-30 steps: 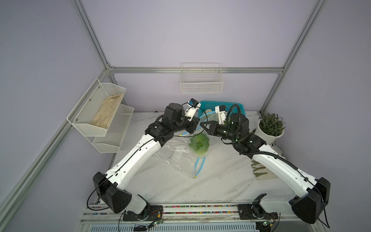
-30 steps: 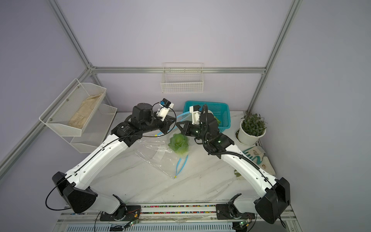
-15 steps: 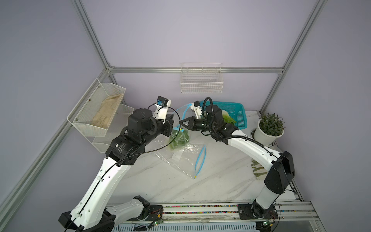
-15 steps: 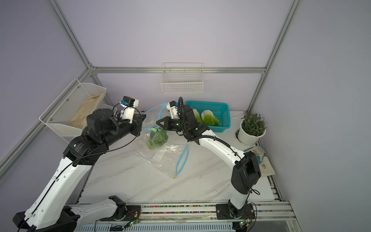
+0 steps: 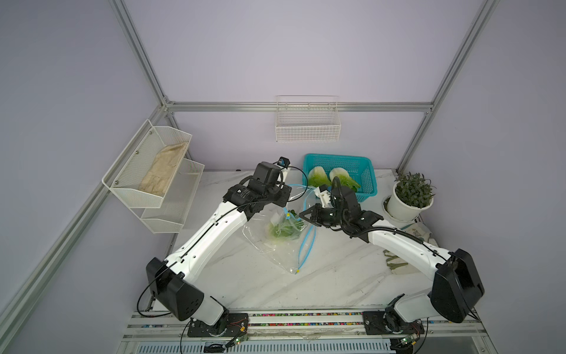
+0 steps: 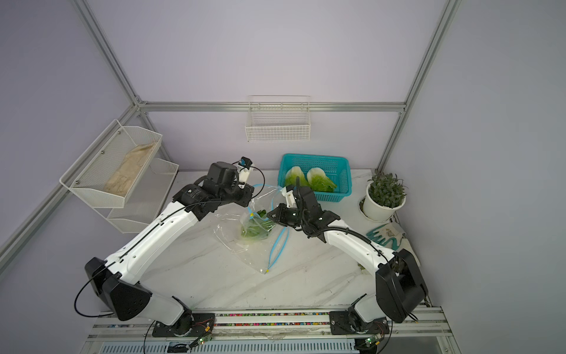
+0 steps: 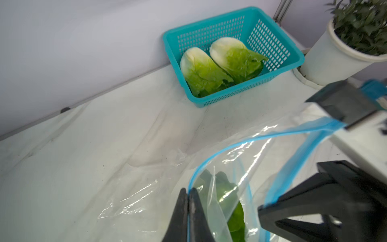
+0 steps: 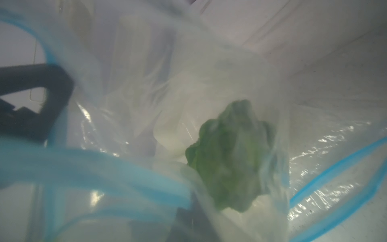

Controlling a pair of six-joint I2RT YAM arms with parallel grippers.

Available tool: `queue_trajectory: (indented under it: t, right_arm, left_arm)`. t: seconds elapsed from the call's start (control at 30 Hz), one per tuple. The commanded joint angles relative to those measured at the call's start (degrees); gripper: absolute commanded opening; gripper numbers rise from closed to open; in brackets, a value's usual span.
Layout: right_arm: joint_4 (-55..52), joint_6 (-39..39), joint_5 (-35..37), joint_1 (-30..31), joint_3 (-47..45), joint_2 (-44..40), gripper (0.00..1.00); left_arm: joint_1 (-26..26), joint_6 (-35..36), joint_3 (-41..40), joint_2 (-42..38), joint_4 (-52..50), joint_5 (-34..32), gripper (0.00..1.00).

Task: Open the zip-top bag and take out the chinese cabbages
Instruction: Open the zipper food storage bag.

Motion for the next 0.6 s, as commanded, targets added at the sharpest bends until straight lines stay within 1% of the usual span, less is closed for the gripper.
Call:
queue_trajectory:
  t: [0.0, 0.2, 0.43, 0.47, 0.57]
  right_arm:
    - [-0.91, 2.14, 0.26, -1.44, -1.90, -7.60, 0.00]
    - [-5.96, 4.13, -0.91, -3.55, -3.27, -14.58, 0.00]
    - [-17.20, 5.01, 6.81, -5.34, -5.75, -18.80, 0.00]
    - [-20.16, 4.63, 7.81, -5.42, -5.63, -18.83, 0.00]
    - [-23.53, 3.36, 10.13, -5.51, -3.76, -19.33, 0.01]
  left_arm:
    - [-0.82, -2.61, 3.43, 0.42, 3.73, 2.70, 0.00]
    - [-1.89, -3.96, 4.58, 2.37, 6.81, 5.70, 0.00]
    - [-3.43, -5.06, 4.64, 2.82, 9.38, 8.26, 0.00]
    - [-3.65, -5.14, 4.73, 2.92, 9.61, 8.65, 0.00]
    - [-4.40, -5.93, 5.48, 3.16, 9.94, 9.67, 0.00]
